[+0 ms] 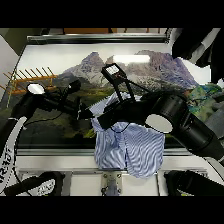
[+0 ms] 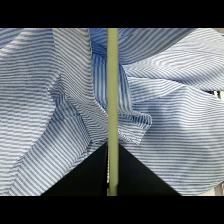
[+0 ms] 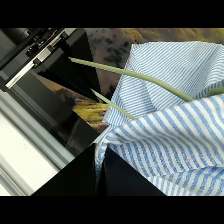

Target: Fold the clothes and pants, and hang the long-sleeved shirts on hangers.

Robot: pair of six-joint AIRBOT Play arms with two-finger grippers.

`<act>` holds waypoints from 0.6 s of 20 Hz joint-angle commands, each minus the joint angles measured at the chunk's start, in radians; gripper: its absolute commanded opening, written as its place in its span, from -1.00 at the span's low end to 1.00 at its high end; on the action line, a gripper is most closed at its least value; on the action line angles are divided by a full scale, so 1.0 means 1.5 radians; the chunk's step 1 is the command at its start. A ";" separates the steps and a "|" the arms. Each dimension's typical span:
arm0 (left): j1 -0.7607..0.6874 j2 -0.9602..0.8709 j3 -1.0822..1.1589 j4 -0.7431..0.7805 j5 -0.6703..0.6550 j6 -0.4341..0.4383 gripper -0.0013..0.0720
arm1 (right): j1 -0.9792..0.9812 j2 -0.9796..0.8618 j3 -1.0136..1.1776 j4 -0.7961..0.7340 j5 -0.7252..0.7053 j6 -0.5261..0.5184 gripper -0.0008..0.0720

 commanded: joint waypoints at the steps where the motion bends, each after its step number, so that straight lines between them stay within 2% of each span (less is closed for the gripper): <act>1: -0.001 0.000 0.001 0.009 0.007 0.000 -0.93 | 0.001 -0.001 0.001 0.001 -0.002 0.000 -0.92; 4: -0.001 0.000 0.001 0.006 0.007 0.000 -0.93 | 0.001 -0.001 0.001 0.001 -0.002 0.000 -0.89; 5: -0.001 -0.001 0.001 0.006 0.007 0.000 -0.93 | 0.001 -0.001 0.001 0.006 0.001 0.000 -0.36; 6: -0.001 -0.001 0.001 0.006 0.006 0.000 -0.93 | 0.000 -0.001 0.001 0.011 0.005 0.000 0.42; 7: -0.001 0.000 0.001 0.006 0.006 0.000 -0.93 | -0.001 -0.001 0.001 0.018 0.014 0.000 0.73; 12: -0.001 0.000 0.001 0.006 0.005 0.000 -0.93 | -0.012 0.026 0.026 0.019 0.122 -0.001 0.73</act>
